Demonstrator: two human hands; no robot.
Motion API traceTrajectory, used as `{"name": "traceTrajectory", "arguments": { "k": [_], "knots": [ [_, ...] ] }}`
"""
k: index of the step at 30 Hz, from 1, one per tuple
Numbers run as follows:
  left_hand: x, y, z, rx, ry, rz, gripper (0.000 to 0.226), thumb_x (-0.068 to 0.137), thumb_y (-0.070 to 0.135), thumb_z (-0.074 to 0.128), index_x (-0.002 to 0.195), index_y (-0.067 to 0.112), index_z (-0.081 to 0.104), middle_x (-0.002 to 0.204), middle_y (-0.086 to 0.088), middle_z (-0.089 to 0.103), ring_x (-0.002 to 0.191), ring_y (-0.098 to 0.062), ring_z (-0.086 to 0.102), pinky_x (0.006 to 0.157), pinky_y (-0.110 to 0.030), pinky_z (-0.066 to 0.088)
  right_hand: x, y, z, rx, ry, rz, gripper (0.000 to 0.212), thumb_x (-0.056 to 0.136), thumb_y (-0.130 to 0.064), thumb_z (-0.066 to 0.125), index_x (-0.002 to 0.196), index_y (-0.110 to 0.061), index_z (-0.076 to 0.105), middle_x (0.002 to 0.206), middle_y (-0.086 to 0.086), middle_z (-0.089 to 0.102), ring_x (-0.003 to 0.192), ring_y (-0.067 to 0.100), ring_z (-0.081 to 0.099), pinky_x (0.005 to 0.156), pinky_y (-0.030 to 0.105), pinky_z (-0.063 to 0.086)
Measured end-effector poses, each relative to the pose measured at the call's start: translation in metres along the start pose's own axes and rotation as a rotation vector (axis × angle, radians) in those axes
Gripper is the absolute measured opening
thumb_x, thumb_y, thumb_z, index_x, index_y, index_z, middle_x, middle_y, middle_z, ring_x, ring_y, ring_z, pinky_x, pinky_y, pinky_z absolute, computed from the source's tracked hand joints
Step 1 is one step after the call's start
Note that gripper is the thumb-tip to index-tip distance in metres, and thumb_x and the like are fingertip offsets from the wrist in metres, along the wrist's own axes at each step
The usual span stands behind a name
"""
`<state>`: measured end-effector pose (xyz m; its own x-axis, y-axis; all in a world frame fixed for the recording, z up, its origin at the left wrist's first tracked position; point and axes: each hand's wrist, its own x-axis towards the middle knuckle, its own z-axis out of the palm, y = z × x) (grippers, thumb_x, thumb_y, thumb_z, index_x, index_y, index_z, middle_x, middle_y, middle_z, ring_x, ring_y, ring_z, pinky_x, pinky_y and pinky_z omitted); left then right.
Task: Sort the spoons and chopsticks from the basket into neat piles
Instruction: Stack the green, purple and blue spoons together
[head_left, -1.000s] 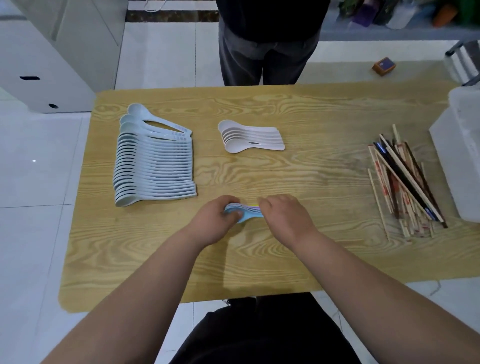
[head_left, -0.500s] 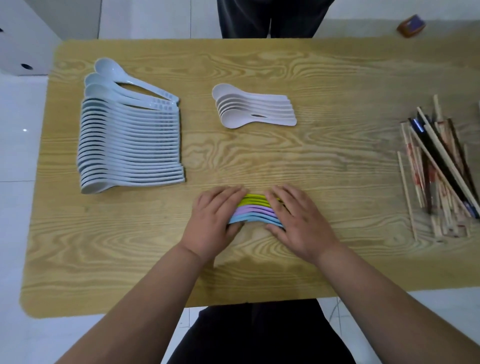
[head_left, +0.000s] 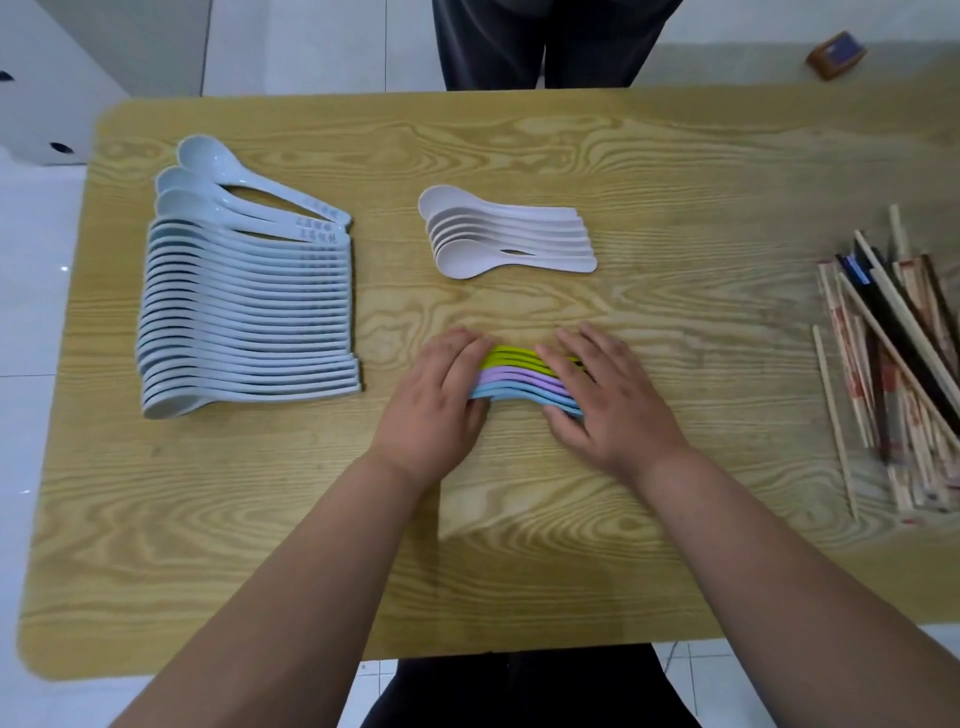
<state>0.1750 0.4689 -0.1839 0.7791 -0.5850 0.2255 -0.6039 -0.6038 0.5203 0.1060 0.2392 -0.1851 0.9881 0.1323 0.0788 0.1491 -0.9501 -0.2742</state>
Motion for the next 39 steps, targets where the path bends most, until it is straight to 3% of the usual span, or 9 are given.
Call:
{"name": "traceTrajectory", "arguments": {
  "k": [4, 7, 12, 18, 23, 32, 39],
  "knots": [
    [0.0015, -0.0004, 0.0010, -0.024, -0.003, -0.135, 0.062, 0.088, 0.014, 0.069, 0.145, 0.009, 0.046, 0.144, -0.017, 0.047, 0.133, -0.031, 0.046, 0.112, -0.041, 0.039, 0.0052, 0.0009, 0.0030, -0.010, 0.008, 0.014, 0.061, 0.099, -0.049, 0.045, 0.153, -0.021, 0.041, 0.159, 0.009, 0.038, 0.151, 0.032, 0.027, 0.119, 0.053, 0.027],
    [0.0012, 0.0002, 0.0029, 0.005, 0.007, -0.197, 0.067, 0.090, 0.018, 0.068, 0.149, 0.005, 0.040, 0.145, -0.016, 0.050, 0.135, -0.030, 0.042, 0.118, -0.045, 0.032, 0.0036, 0.0013, 0.0065, -0.002, 0.027, 0.070, 0.062, 0.102, -0.052, 0.041, 0.154, -0.018, 0.039, 0.161, 0.010, 0.033, 0.152, 0.030, 0.025, 0.121, 0.052, 0.025],
    [0.0027, 0.0007, 0.0042, 0.037, 0.008, -0.185, 0.059, 0.092, 0.018, 0.065, 0.145, 0.004, 0.043, 0.148, -0.016, 0.047, 0.144, -0.029, 0.036, 0.123, -0.034, 0.019, 0.0048, 0.0007, 0.0072, 0.005, 0.026, 0.101, 0.062, 0.103, -0.049, 0.038, 0.155, -0.015, 0.035, 0.163, 0.009, 0.029, 0.152, 0.027, 0.024, 0.123, 0.048, 0.020],
    [0.0032, 0.0010, 0.0045, 0.030, 0.035, -0.191, 0.062, 0.093, 0.028, 0.056, 0.147, 0.003, 0.041, 0.149, -0.016, 0.046, 0.143, -0.028, 0.038, 0.120, -0.040, 0.028, 0.0049, 0.0001, 0.0061, 0.001, 0.042, 0.098, 0.064, 0.102, -0.047, 0.044, 0.155, -0.013, 0.035, 0.163, 0.011, 0.029, 0.152, 0.027, 0.024, 0.122, 0.049, 0.022],
    [0.0008, 0.0041, 0.0008, -0.003, 0.064, -0.237, 0.081, 0.086, 0.036, 0.073, 0.151, 0.005, 0.035, 0.152, -0.013, 0.041, 0.142, -0.026, 0.039, 0.114, -0.044, 0.039, 0.0042, -0.0016, 0.0048, 0.005, 0.068, 0.102, 0.078, 0.096, -0.053, 0.049, 0.156, -0.008, 0.030, 0.163, 0.013, 0.026, 0.152, 0.026, 0.025, 0.123, 0.046, 0.022],
    [0.0018, 0.0044, -0.0017, 0.002, 0.032, -0.260, 0.088, 0.083, 0.046, 0.071, 0.153, 0.008, 0.033, 0.159, -0.010, 0.032, 0.146, -0.023, 0.031, 0.118, -0.035, 0.031, 0.0048, -0.0020, 0.0059, 0.040, 0.107, 0.115, 0.079, 0.092, -0.053, 0.055, 0.154, -0.008, 0.037, 0.161, 0.014, 0.031, 0.150, 0.027, 0.028, 0.122, 0.047, 0.025],
    [0.0020, 0.0052, -0.0003, 0.035, 0.050, -0.264, 0.092, 0.082, 0.048, 0.071, 0.154, 0.008, 0.031, 0.159, -0.012, 0.031, 0.147, -0.026, 0.031, 0.117, -0.046, 0.035, 0.0052, -0.0017, 0.0060, 0.043, 0.090, 0.129, 0.079, 0.090, -0.053, 0.056, 0.153, -0.008, 0.038, 0.160, 0.013, 0.033, 0.150, 0.030, 0.028, 0.119, 0.051, 0.029]
  ]
}}
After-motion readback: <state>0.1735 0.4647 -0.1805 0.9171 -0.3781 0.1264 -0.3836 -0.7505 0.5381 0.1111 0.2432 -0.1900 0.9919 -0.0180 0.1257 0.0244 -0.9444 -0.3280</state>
